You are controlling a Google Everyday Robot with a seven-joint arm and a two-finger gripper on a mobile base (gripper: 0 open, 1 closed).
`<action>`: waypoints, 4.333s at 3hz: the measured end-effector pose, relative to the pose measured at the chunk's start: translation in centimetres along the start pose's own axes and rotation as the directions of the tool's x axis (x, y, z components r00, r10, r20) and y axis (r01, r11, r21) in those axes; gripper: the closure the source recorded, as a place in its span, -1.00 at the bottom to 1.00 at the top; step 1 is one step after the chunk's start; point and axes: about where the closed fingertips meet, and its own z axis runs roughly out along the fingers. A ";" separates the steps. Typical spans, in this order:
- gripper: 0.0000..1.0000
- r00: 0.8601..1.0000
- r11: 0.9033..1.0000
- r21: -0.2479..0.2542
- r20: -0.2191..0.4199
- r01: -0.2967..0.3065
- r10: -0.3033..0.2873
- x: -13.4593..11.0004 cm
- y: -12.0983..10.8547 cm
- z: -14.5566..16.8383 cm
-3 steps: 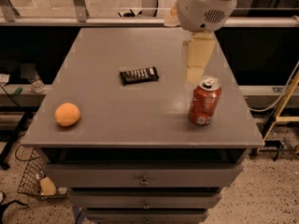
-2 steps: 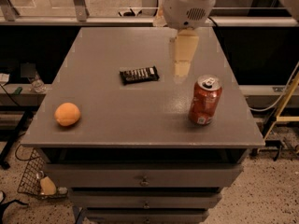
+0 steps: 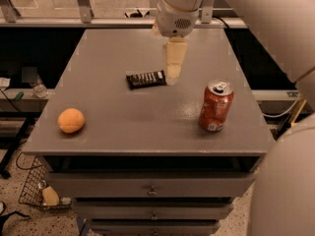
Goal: Pick rxbar chocolate
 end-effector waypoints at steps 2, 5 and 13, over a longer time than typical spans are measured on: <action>-1.00 0.998 0.996 -0.075 0.028 -0.053 0.056 0.8 -2.1 5.6; -1.00 0.998 0.991 -0.120 0.031 -0.052 0.056 -0.7 -3.9 10.1; 1.00 0.994 0.997 0.079 0.105 -0.028 0.020 -0.9 -4.8 1.6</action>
Offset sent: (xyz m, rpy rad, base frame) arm 0.0346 0.0108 -0.0731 -0.0029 0.1663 -0.0366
